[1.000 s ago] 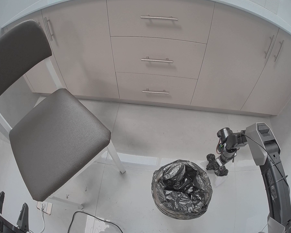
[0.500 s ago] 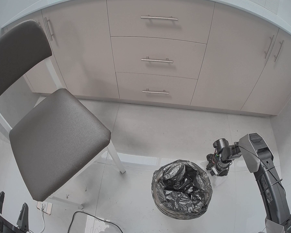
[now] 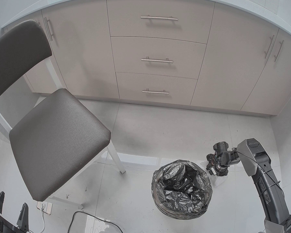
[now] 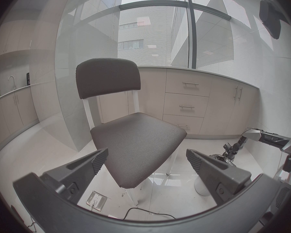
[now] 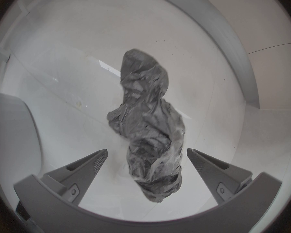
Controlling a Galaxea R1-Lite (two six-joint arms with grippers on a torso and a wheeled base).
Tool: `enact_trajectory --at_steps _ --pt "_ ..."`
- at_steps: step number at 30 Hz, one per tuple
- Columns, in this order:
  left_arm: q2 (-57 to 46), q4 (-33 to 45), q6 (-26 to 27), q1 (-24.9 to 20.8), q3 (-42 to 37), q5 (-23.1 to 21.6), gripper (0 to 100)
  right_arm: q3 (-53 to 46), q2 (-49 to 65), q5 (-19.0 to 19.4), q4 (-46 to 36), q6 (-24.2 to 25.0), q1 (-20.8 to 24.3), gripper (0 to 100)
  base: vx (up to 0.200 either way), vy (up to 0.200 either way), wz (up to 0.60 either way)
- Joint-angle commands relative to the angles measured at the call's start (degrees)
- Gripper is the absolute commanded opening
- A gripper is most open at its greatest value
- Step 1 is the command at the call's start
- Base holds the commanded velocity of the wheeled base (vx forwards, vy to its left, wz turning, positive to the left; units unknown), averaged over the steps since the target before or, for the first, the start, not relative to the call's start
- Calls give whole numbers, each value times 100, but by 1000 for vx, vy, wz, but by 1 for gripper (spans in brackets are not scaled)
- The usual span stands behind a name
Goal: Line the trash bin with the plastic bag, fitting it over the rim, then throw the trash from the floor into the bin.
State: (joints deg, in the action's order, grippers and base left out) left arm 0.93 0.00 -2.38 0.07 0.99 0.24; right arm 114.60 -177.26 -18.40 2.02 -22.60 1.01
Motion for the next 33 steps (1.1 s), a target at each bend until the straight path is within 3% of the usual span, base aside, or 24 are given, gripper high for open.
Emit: enact_trajectory --at_steps 1,5,29,30,33 --pt "-93 0 0 1 -81 2 100 -1 -35 11 246 -192 4 100 0 0 0" --pt "-93 0 -8 1 -81 2 100 -1 -35 20 492 -429 31 100 0 0 0" --pt "-93 0 -8 1 -90 2 100 -1 -35 29 659 -517 -136 100 0 0 0" --pt "-93 0 -8 1 -90 2 100 -1 -35 29 668 -517 -136 0 0 0 0" --pt "-93 0 -8 1 -81 2 100 -1 -35 29 668 -500 -128 0 0 0 0"
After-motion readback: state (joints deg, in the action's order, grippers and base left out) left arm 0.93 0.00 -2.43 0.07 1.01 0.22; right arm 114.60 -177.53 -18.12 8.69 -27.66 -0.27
